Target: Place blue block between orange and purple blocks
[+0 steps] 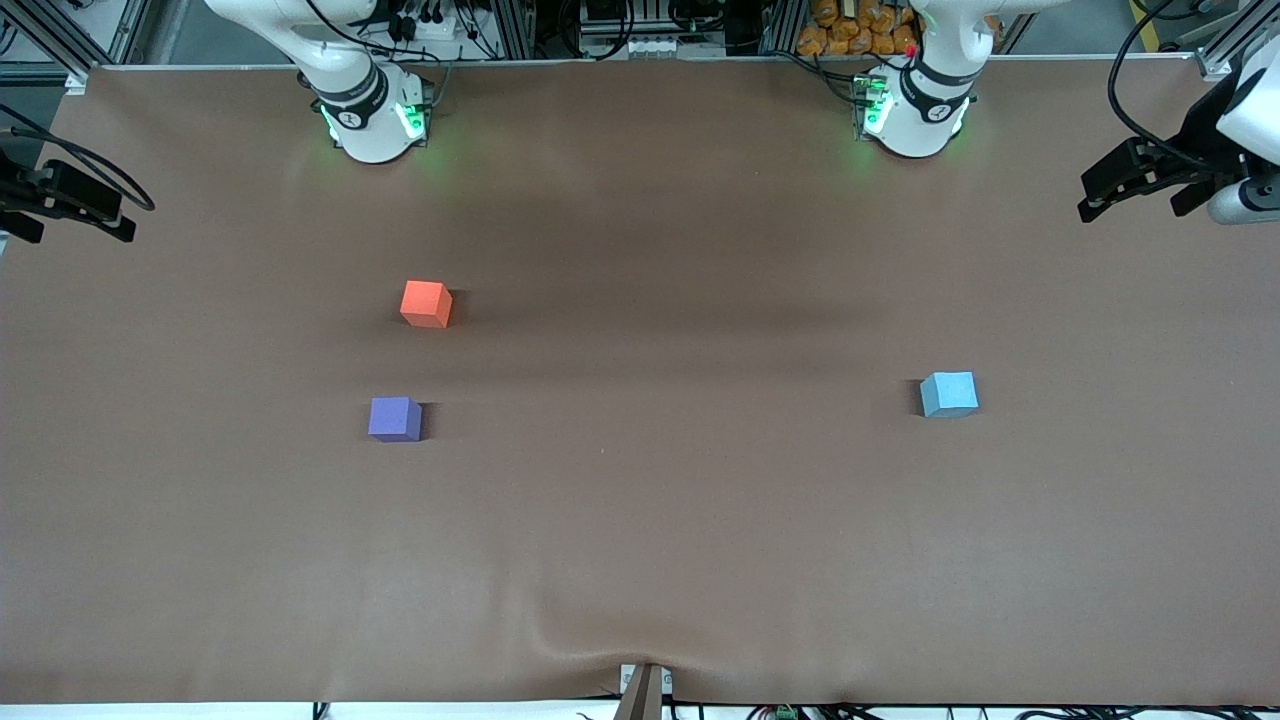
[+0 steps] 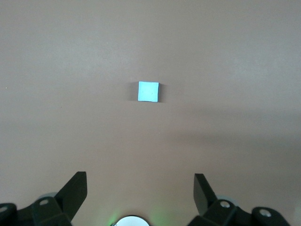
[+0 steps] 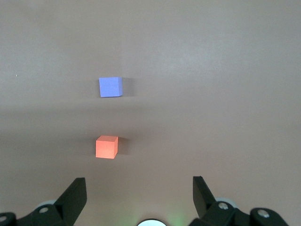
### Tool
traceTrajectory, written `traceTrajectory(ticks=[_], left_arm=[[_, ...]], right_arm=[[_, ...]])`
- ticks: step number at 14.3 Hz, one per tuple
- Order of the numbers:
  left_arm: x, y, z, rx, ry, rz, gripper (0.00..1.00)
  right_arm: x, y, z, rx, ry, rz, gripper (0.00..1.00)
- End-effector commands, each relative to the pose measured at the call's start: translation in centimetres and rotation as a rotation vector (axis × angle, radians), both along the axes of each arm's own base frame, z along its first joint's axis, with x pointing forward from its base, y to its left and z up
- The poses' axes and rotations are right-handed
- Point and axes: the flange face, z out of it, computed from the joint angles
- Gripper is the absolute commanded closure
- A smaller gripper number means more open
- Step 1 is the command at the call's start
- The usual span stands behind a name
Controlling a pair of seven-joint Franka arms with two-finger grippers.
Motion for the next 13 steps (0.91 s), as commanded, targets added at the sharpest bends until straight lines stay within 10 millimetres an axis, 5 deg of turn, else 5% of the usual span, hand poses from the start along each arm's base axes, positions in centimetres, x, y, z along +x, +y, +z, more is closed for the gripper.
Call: traceTrajectory(ticks=[1, 13], left_arm=[[0.1, 0.3, 0.5, 0.019, 0.007, -0.008, 0.0], [0.1, 1.3, -0.2, 0.039, 0.029, 0.011, 0.0]], right_arm=[[-0.5, 0.0, 0.2, -0.01, -0.001, -0.004, 0.0], [-0.5, 0.1, 0.2, -0.01, -0.001, -0.003, 0.0]])
